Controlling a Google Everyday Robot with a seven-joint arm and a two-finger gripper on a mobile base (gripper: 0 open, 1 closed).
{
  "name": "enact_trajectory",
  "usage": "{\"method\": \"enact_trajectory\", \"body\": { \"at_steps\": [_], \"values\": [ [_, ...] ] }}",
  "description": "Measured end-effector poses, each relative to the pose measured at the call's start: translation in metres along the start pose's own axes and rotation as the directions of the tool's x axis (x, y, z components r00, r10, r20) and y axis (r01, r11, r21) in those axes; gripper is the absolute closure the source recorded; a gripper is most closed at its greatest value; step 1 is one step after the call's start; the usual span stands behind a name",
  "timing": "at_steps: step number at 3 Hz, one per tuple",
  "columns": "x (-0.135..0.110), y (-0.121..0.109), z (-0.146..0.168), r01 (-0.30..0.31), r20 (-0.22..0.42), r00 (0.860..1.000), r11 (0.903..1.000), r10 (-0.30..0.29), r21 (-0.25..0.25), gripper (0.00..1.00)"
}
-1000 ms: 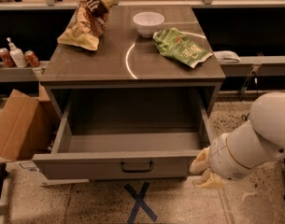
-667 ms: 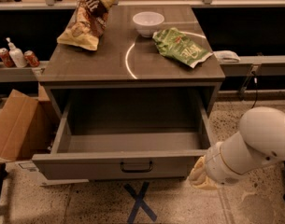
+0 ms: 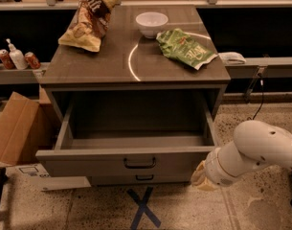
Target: Close top drawer
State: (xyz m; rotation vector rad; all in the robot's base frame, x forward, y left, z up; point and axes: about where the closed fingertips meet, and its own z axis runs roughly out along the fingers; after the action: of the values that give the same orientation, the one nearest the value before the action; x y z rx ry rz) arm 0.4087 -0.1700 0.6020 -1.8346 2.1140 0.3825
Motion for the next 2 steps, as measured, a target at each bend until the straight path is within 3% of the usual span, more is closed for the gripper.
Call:
{"method": "enact_trajectory", "body": {
  "at_steps": [1,2],
  "values": [
    [0.000,-0.001,0.000,0.001,-0.001,1.000,1.0000,-0.001,0.002,1.00],
    [0.008,-0.036,-0.005,0.028,-0.017,0.999,0.9985,-0.027,0.046,1.00]
  ]
}}
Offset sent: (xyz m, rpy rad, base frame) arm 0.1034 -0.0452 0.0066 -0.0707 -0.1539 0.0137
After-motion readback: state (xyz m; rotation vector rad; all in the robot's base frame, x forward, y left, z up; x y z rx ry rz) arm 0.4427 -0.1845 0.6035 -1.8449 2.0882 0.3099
